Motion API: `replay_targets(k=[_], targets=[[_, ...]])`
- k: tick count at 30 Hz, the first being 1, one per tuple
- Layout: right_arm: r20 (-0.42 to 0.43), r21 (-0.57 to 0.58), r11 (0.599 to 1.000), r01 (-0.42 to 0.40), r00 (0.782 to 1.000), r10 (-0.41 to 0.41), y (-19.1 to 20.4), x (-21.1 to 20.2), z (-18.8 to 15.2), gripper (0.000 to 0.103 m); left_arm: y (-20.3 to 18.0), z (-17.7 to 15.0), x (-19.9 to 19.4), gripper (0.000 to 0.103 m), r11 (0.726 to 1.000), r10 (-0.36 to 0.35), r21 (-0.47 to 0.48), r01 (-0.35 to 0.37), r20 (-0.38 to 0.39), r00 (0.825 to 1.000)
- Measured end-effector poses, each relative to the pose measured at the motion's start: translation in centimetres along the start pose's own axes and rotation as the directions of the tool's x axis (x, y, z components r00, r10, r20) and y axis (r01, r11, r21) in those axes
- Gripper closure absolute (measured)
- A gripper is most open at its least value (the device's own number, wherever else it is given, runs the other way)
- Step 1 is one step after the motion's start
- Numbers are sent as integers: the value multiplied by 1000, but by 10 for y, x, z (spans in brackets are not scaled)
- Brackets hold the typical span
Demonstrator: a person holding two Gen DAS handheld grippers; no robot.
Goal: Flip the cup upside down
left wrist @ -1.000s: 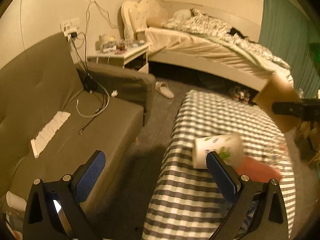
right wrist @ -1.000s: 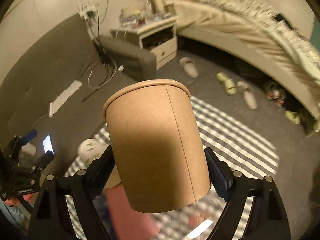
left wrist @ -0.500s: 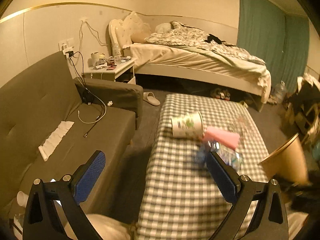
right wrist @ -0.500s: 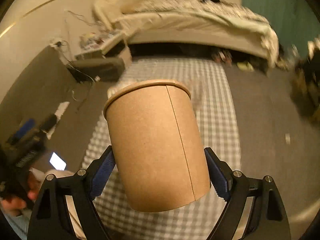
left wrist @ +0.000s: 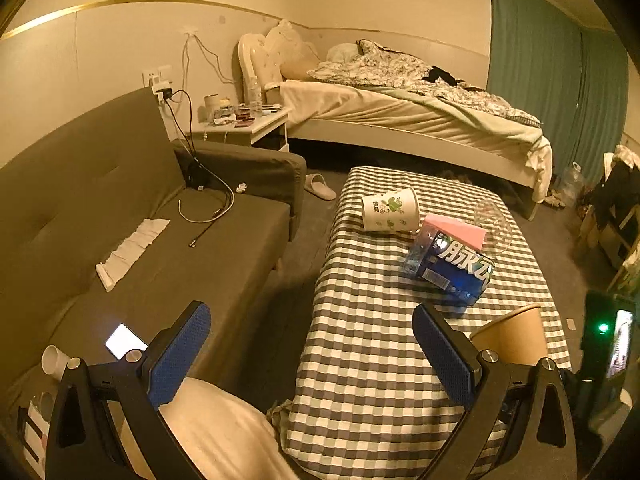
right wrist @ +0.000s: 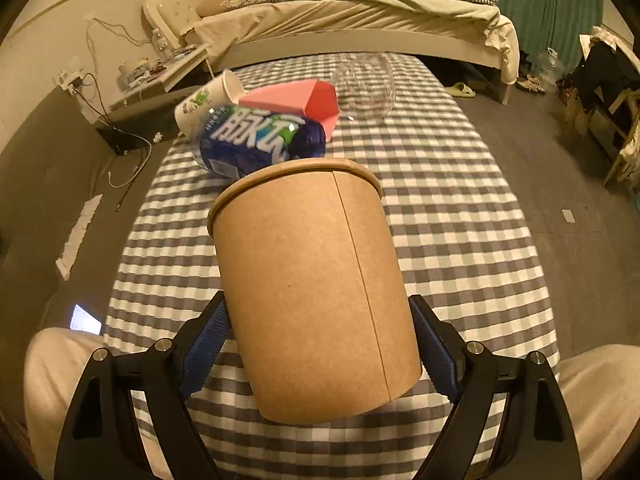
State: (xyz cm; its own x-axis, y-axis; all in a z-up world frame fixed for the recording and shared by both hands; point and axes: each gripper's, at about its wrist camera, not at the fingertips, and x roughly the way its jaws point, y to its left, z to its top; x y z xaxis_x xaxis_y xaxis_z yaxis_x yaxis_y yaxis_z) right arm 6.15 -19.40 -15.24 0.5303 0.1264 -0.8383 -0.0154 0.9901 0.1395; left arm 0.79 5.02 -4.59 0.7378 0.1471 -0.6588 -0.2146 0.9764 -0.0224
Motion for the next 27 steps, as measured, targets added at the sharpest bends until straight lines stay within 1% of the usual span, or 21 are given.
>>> replay_targets(k=[4,7,8,9,12,13,15,17,18,20,23,25,27], targets=[[-3,13,1000,-3,1000,3,-6,10,-5,16,-3,-3,-1,0,1000,9,14,-9,-3,1000],[-13,36,999,-21,1000,21,-14,12,-5,15,-5,-5,-2,0,1000,4,10,-4,-7,1000],[-11,37,999,-20,1000,20,-16,10,-6,12,-6,-4,-1,0,1000,2,7,-2,-9,1000],[0,34,999,-23,1000,23,-17,6,-6,9,-8,-4,-1,0,1000,1,5,-1,-10,1000],[75,20,999,-38,997,36,-25,-22,-3,5,-19,-3,-2,0,1000,-4,11,4,-10,1000],[107,24,999,-39,994,36,-31,-34,0,5,-23,-3,-3,0,1000,-7,17,7,-11,1000],[162,33,998,-45,986,39,-42,-54,3,0,-35,-4,-4,0,999,-19,35,20,-11,1000],[228,40,999,-20,974,10,-58,-77,5,0,-52,-7,-6,0,997,-46,56,46,-15,999],[251,43,999,3,968,-14,-66,-85,5,0,-58,-7,-6,0,996,-57,61,59,-20,998],[287,55,997,61,955,-75,-84,-98,1,0,-77,-13,-4,0,992,-102,72,105,-46,994],[302,94,990,106,944,-129,-108,-105,-8,0,-107,-25,0,0,982,-164,81,172,-103,981],[296,131,985,109,944,-143,-123,-104,-15,0,-126,-33,2,0,972,-202,94,215,-128,971],[279,169,980,101,949,-146,-137,-99,-20,0,-144,-42,6,0,965,-215,119,233,-153,965]])
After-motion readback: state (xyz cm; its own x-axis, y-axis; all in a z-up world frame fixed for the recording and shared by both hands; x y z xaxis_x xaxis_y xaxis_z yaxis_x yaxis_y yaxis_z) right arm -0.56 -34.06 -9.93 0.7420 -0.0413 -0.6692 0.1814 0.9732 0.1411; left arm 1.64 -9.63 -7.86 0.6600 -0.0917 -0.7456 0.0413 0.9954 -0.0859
